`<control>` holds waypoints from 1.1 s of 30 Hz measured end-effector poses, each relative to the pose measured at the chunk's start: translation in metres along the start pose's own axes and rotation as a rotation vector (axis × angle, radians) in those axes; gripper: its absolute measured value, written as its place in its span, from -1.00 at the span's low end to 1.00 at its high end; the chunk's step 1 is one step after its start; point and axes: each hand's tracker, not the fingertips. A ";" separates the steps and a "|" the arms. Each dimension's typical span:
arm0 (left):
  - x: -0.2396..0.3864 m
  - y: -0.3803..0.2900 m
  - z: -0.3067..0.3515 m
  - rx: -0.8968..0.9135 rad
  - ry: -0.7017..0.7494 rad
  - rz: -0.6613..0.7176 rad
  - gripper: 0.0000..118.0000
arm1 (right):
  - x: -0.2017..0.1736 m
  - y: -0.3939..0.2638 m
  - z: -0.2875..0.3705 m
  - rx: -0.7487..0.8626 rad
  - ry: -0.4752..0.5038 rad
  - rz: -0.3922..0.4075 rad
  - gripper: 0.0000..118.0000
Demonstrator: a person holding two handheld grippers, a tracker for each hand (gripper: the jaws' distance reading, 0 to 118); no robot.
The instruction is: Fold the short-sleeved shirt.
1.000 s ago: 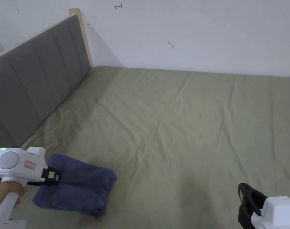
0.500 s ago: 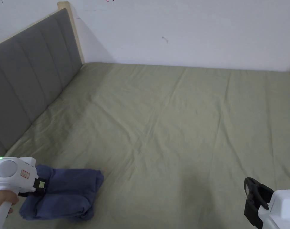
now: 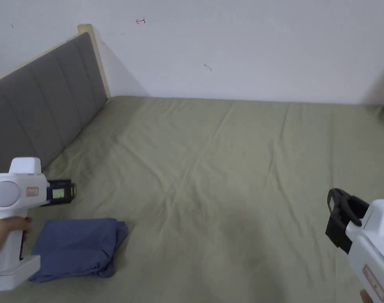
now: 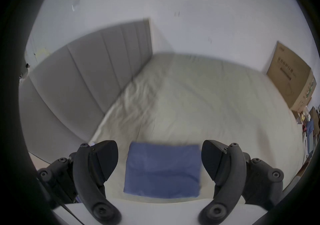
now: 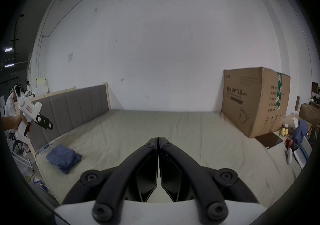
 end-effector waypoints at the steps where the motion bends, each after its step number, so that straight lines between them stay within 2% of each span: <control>1: 0.012 0.007 0.018 0.053 0.013 -0.009 0.75 | 0.003 0.009 0.004 0.015 -0.005 -0.001 -1.00; 7: 0.075 0.027 0.111 0.356 0.021 -0.014 0.74 | 0.020 0.053 0.026 0.087 -0.064 0.009 -1.00; 12: 0.121 0.022 0.157 0.554 -0.035 0.041 0.74 | 0.033 0.078 0.044 0.135 -0.129 0.034 -1.00; 16: 0.159 0.007 0.177 0.637 -0.055 0.059 0.73 | 0.045 0.081 0.049 0.153 -0.149 0.046 -1.00; 19: 0.192 -0.009 0.184 0.682 -0.056 0.016 0.65 | 0.054 0.080 0.053 0.161 -0.164 0.047 -1.00; 22: 0.214 -0.026 0.183 0.709 -0.097 0.036 0.26 | 0.059 0.078 0.060 0.164 -0.174 0.043 -1.00; 26: 0.233 -0.040 0.176 0.716 -0.130 0.012 -1.00 | 0.062 0.076 0.064 0.163 -0.185 0.051 -1.00; 33: 0.248 -0.047 0.163 0.693 -0.178 -0.057 -1.00 | 0.062 0.076 0.069 0.166 -0.195 0.040 -1.00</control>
